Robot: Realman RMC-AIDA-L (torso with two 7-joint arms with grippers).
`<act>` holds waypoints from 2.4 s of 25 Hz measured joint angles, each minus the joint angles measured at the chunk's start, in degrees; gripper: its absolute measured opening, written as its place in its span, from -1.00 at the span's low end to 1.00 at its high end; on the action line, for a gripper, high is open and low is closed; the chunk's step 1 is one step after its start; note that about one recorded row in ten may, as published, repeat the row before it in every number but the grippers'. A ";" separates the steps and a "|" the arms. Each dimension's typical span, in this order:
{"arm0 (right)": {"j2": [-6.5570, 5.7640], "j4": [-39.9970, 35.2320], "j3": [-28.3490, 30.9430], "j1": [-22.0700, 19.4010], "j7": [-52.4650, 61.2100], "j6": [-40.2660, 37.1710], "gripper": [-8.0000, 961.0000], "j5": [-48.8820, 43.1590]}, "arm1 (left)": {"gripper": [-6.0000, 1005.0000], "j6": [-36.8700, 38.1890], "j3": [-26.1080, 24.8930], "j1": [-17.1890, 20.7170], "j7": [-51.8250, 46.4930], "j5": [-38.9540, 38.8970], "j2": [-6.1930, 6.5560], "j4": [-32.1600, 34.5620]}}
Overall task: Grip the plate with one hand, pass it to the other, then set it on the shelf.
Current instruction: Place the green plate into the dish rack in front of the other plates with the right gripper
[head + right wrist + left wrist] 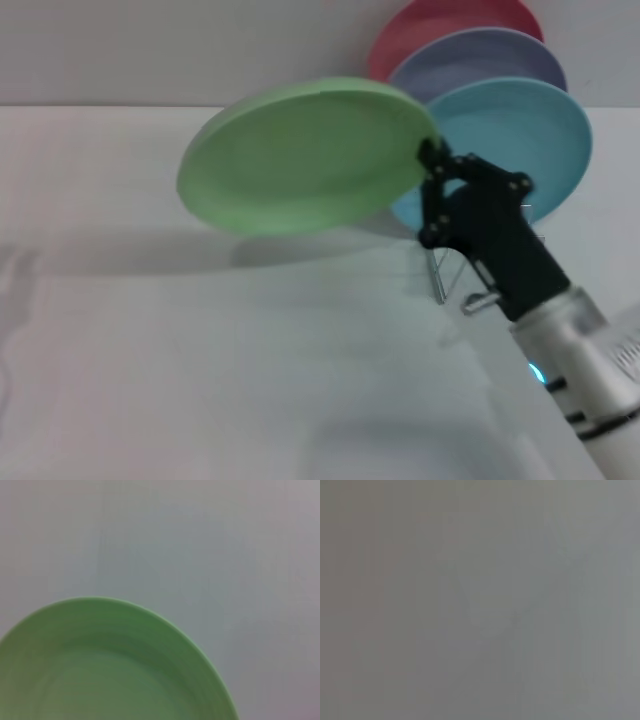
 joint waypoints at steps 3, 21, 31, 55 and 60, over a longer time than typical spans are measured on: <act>-0.32 0.82 0.34 -4.33 -0.56 -6.85 -0.95 -2.14 | 0.00 -1.98 -2.02 0.10 -0.29 -0.07 -0.08 -0.10; -5.07 -7.03 1.92 -12.83 10.20 -17.96 -0.95 -2.48 | 0.03 -9.04 -0.87 -3.60 2.04 2.17 -1.11 2.33; -0.22 -30.14 2.03 -10.52 25.28 -18.22 -0.95 -2.29 | 0.04 -13.31 1.20 -0.44 11.85 2.87 -1.27 11.84; -0.11 -31.85 1.50 -10.09 25.86 -10.79 -0.87 -2.62 | 0.07 -14.20 2.72 0.39 14.59 2.91 -1.46 14.96; -0.05 -31.87 1.76 -10.22 25.86 -8.64 -0.85 -2.64 | 0.08 -14.20 2.80 0.34 14.60 2.91 -1.33 14.96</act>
